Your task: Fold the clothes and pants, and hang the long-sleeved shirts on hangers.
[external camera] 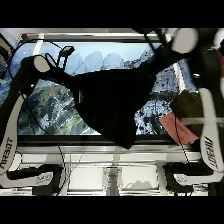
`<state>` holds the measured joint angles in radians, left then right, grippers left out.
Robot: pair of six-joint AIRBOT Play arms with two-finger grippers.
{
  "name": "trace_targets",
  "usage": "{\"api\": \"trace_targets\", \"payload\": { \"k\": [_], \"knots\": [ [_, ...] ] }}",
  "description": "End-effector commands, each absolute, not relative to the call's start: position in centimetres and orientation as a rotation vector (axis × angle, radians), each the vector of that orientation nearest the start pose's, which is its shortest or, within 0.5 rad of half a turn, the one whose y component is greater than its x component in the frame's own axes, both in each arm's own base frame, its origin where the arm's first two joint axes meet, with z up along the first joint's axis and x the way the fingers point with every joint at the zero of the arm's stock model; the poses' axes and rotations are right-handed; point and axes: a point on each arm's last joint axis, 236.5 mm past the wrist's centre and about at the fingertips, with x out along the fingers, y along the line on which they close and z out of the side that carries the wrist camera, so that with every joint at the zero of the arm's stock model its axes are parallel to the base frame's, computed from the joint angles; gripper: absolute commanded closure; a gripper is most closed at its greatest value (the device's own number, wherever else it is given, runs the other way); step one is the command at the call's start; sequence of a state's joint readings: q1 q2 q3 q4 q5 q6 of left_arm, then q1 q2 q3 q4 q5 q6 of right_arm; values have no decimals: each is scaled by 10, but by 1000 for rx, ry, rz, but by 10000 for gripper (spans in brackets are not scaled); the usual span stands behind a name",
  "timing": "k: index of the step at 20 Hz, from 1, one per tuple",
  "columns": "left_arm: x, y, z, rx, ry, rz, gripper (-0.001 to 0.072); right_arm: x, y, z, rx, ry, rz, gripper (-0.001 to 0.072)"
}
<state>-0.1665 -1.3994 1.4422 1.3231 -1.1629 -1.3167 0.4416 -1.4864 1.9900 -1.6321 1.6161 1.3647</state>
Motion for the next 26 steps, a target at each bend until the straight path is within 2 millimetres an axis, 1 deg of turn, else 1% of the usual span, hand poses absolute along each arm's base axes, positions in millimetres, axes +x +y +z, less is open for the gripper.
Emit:
{"api": "trace_targets", "payload": {
  "k": [1,2,3,4,5,8,10,13,16,17,19,21,23,25,26],
  "knots": [
    [477,-97,52,235,991,-323,674,450,174,134,-508,1082,395,694],
    [479,-92,48,274,983,-315,674,457,172,121,-510,1102,387,694],
    [479,-88,45,322,983,-325,674,459,171,114,-510,1118,384,694],
    [477,-87,42,363,986,-342,674,458,171,111,-504,1130,389,694],
    [474,-86,38,407,989,-368,674,450,173,109,-492,1154,409,694],
    [459,-80,27,503,1007,-415,675,410,190,95,-438,1275,531,694],
    [445,-70,21,569,1024,-427,674,379,200,79,-410,1351,600,694],
    [420,-57,16,678,1071,-460,674,324,213,46,-387,1486,698,693],
    [391,-52,8,756,1169,-551,672,285,226,15,-373,1577,758,693],
    [382,-52,5,783,1202,-588,672,276,231,4,-367,1602,771,692],
    [364,-50,0,823,1264,-652,671,264,237,-13,-371,1619,777,692],
    [350,-47,-2,823,1323,-680,671,254,240,-27,-382,1639,780,691],
    [335,-46,-6,814,1379,-708,671,244,241,-35,-368,1666,788,691],
    [314,-54,-13,794,1429,-804,657,239,243,-39,-347,1682,797,690],
    [303,-60,-14,770,1452,-857,549,237,245,-39,-333,1685,805,686]
  ]
}}
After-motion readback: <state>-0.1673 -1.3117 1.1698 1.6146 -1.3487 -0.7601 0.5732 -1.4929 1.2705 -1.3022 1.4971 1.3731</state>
